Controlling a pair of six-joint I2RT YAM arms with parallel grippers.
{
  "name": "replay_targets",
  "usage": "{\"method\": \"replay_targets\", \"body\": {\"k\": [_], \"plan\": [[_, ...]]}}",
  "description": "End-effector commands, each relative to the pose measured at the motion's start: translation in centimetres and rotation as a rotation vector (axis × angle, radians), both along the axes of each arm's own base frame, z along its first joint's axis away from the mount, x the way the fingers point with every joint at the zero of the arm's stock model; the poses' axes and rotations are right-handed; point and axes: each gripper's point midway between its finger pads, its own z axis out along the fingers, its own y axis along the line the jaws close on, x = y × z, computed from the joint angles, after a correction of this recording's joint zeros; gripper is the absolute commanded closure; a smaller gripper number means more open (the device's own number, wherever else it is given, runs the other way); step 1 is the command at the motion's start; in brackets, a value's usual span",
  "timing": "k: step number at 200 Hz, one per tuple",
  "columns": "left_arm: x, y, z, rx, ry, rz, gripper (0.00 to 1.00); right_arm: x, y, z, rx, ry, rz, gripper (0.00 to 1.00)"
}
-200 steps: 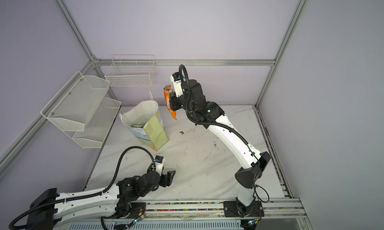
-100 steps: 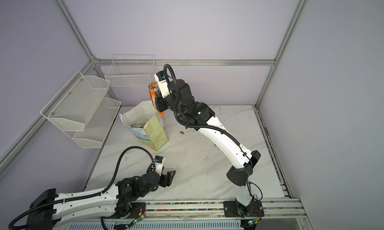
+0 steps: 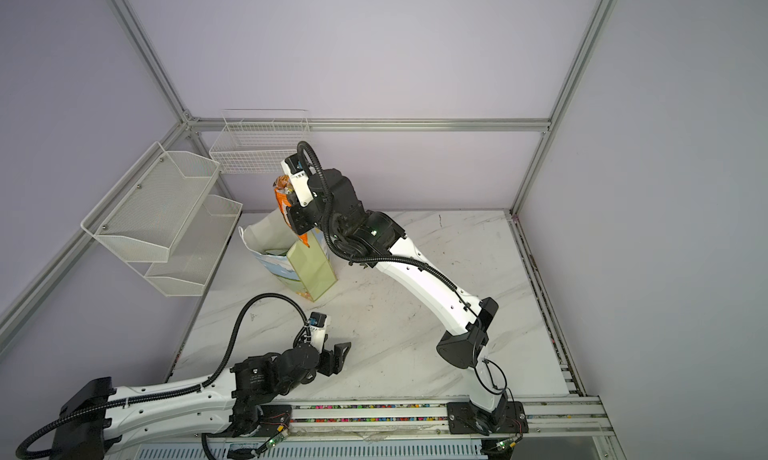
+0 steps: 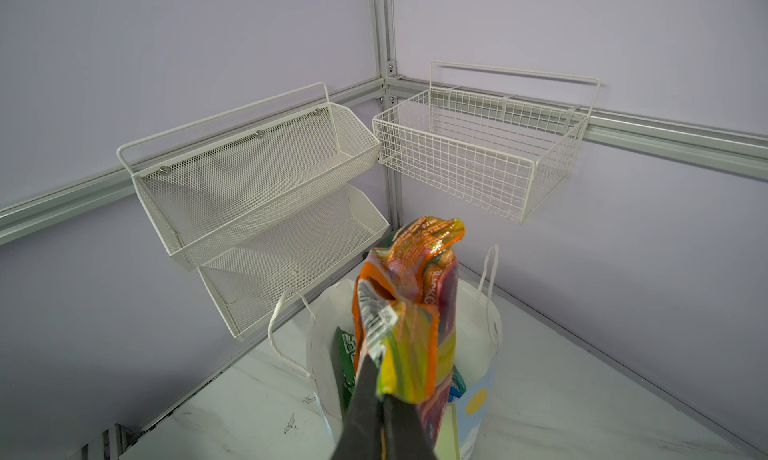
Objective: Place the snacks into the paper bag
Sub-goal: 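Carry the Fox's bag with the right gripper toward the paper bag, then hold the Fox's bag above the paper bag's opening with the right gripper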
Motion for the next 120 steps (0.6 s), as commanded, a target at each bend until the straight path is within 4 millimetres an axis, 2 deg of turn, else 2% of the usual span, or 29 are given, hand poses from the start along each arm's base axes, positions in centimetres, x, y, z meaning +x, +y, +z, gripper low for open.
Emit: {"method": "replay_targets", "body": {"k": [1, 36, 120], "plan": [[0.5, -0.4, 2.1, -0.049, -0.041, 0.021, 0.2, 0.0, 0.4, 2.5, 0.064, -0.071, -0.014, 1.0], [0.6, -0.6, 2.5, -0.045, -0.053, 0.012, 0.2, 0.5, 1.6, 1.9, 0.072, -0.082, -0.017, 1.0], [0.9, -1.9, 3.5, -0.077, -0.081, -0.012, 0.21, 1.6, 3.5, 2.7, 0.138, -0.141, -0.041, 1.0]]}}
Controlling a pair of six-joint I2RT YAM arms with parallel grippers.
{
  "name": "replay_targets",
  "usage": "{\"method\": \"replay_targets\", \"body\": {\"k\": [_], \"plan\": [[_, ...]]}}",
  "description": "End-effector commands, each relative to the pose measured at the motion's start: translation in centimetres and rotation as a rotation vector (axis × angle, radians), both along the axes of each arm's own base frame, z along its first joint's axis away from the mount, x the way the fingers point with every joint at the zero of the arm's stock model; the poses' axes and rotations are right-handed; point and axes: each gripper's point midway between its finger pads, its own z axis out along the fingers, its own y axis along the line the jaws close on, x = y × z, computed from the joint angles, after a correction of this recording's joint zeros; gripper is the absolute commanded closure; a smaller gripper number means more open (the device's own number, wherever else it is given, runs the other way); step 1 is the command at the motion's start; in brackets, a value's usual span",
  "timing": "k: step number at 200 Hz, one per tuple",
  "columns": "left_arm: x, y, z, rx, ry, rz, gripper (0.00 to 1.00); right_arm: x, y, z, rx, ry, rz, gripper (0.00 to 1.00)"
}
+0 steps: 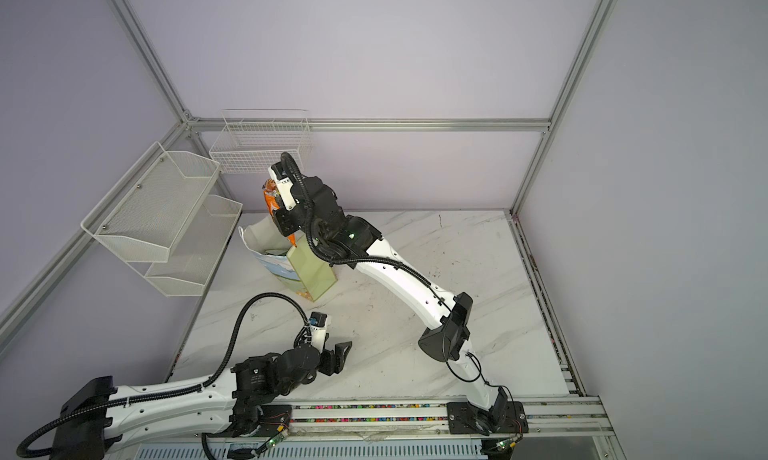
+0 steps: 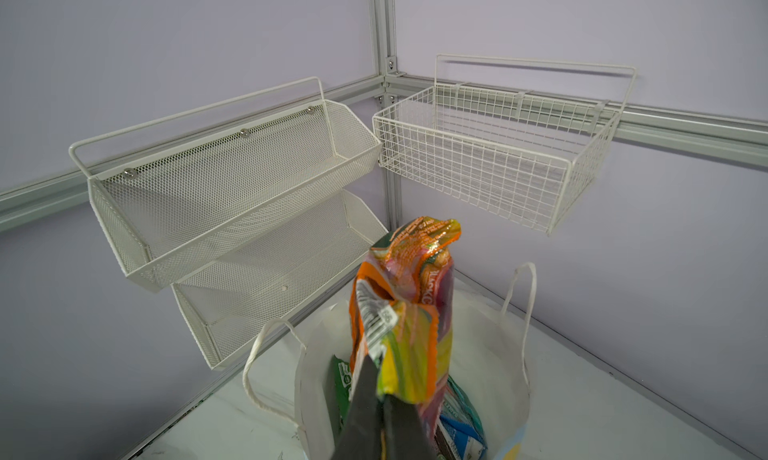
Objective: Place the snacks into the paper bag
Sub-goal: 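Hold the Fox's bag above the paper bag's opening with the right gripper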
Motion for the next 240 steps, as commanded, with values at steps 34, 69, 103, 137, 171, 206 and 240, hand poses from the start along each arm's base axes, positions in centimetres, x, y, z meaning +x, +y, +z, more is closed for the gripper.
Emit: {"method": "replay_targets", "body": {"k": [34, 69, 103, 137, 171, 206, 240], "plan": [[0.6, -1.8, 4.0, -0.117, -0.079, -0.02, 0.21, -0.2, -0.4, 5.9, 0.147, -0.137, -0.032, 1.0], [0.6, -1.8, 5.1, -0.141, -0.113, -0.031, 0.22, -0.3, -0.6, 6.4, 0.161, -0.144, -0.034, 1.0], [0.4, -1.3, 5.8, -0.179, -0.129, -0.028, 0.22, -0.5, -0.2, 6.9, 0.2, -0.144, -0.016, 1.0], [0.3, -0.5, 6.2, -0.192, -0.135, -0.01, 0.22, -0.7, 0.9, 6.8, 0.24, -0.136, 0.015, 1.0], [0.2, -0.4, 6.2, -0.182, -0.133, -0.014, 0.22, -0.6, 1.5, 6.6, 0.258, -0.135, 0.022, 1.0], [0.2, -0.4, 6.1, -0.175, -0.132, -0.015, 0.22, -0.5, 1.9, 6.2, 0.262, -0.128, 0.027, 1.0], [0.2, -0.3, 6.2, -0.176, -0.134, -0.013, 0.22, -0.5, 2.4, 5.7, 0.267, -0.121, 0.04, 1.0]]}}
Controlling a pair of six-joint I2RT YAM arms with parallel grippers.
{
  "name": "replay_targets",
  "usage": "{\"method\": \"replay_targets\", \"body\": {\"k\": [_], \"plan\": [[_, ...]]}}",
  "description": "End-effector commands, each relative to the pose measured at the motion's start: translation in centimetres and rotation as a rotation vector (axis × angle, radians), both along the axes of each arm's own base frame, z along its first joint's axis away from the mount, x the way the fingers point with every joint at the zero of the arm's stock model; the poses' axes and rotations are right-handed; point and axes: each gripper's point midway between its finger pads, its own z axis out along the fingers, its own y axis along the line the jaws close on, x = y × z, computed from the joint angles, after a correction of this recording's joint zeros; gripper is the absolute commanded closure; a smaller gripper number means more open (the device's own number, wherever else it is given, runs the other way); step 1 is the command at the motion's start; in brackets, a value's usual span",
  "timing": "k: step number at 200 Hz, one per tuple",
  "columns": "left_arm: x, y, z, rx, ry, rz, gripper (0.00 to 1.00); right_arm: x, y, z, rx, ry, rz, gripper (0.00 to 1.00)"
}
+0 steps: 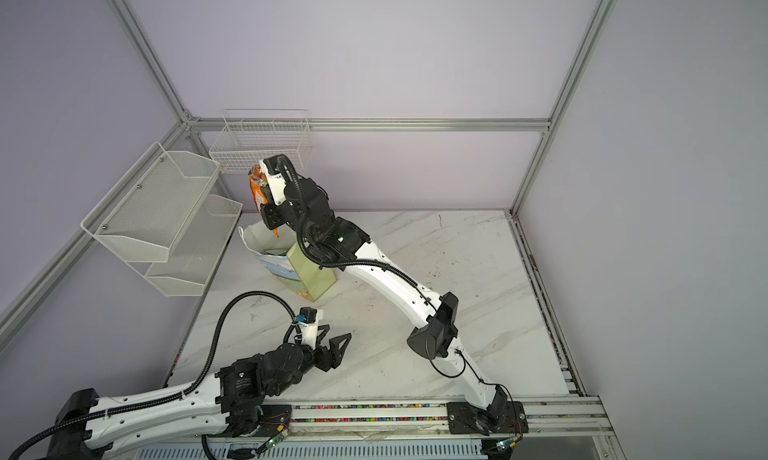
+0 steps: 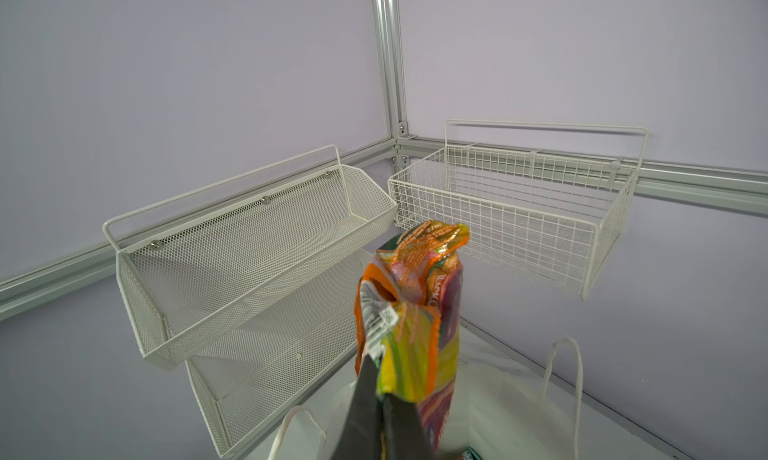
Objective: Place the snacks into the paper bag
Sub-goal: 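Hold the Fox's bag above the paper bag's opening with the right gripper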
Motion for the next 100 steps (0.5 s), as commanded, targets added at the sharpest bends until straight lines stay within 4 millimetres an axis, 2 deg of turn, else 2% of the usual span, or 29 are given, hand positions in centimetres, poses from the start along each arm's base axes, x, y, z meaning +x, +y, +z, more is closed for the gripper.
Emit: {"method": "replay_targets", "body": {"k": [1, 69, 100], "plan": [[0.14, -0.04, 1.32, -0.019, -0.034, 0.004, 0.22, -0.95, -0.02, 3.32, 0.106, -0.056, 0.026, 1.0], [0.09, 0.42, 1.26, -0.025, -0.032, 0.014, 0.22, -1.46, 0.38, 3.36, 0.115, -0.052, 0.047, 1.0], [0.02, 0.75, 0.95, -0.031, -0.018, 0.025, 0.22, -1.36, 0.83, 2.59, 0.103, -0.05, 0.052, 1.0]]}}
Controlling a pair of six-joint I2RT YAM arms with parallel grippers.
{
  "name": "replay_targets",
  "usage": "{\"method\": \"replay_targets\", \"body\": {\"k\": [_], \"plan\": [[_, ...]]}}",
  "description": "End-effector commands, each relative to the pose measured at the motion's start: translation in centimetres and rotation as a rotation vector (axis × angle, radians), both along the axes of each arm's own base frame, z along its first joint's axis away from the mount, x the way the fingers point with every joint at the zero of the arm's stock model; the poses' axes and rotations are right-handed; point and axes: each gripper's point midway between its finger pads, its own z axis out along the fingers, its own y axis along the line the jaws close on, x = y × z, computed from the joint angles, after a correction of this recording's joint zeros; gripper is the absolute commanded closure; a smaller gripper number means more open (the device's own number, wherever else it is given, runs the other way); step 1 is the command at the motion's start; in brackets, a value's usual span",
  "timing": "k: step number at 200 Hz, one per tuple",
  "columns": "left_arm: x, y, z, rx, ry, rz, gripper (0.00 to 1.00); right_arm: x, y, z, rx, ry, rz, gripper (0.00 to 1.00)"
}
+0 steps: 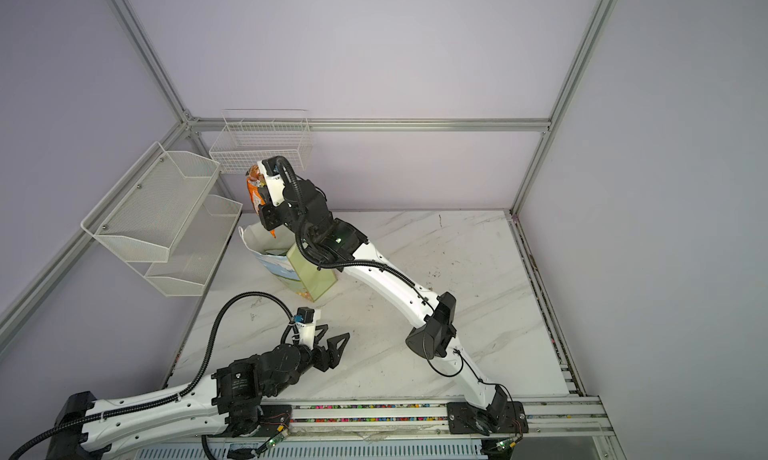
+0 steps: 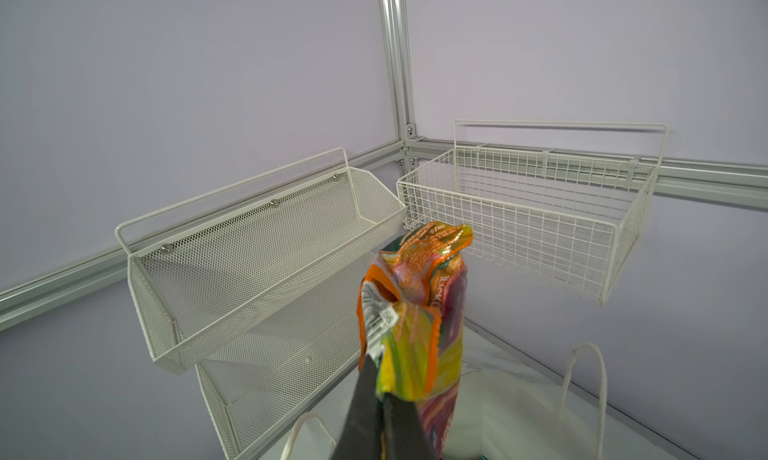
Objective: Place the snacks into the paper bag
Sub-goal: 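Hold the Fox's bag above the paper bag's opening with the right gripper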
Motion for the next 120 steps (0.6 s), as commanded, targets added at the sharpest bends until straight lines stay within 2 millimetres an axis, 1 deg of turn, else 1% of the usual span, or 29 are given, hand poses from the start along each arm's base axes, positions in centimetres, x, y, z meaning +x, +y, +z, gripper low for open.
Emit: {"method": "replay_targets", "body": {"k": [1, 41, 70, 96, 120], "plan": [[0.1, 0.3, 0.5, -0.017, -0.013, 0.02, 0.22, -1.0, 0.0, 2.9, 0.088, -0.054, 0.023, 1.0], [0.1, 0.6, 0.7, -0.017, -0.008, 0.025, 0.22, -0.9, 0.7, 2.0, 0.078, -0.05, 0.036, 1.0], [0.0, 0.8, 0.8, -0.016, -0.009, 0.025, 0.22, -0.9, 1.7, 0.4, 0.058, -0.033, 0.048, 1.0], [-0.2, 1.2, 1.1, -0.013, -0.008, 0.025, 0.22, -0.3, 2.1, -1.3, 0.03, -0.018, 0.031, 1.0], [-0.2, 1.8, 1.0, -0.028, -0.014, 0.04, 0.22, 0.0, 2.0, -1.8, 0.014, -0.015, 0.013, 1.0]]}}
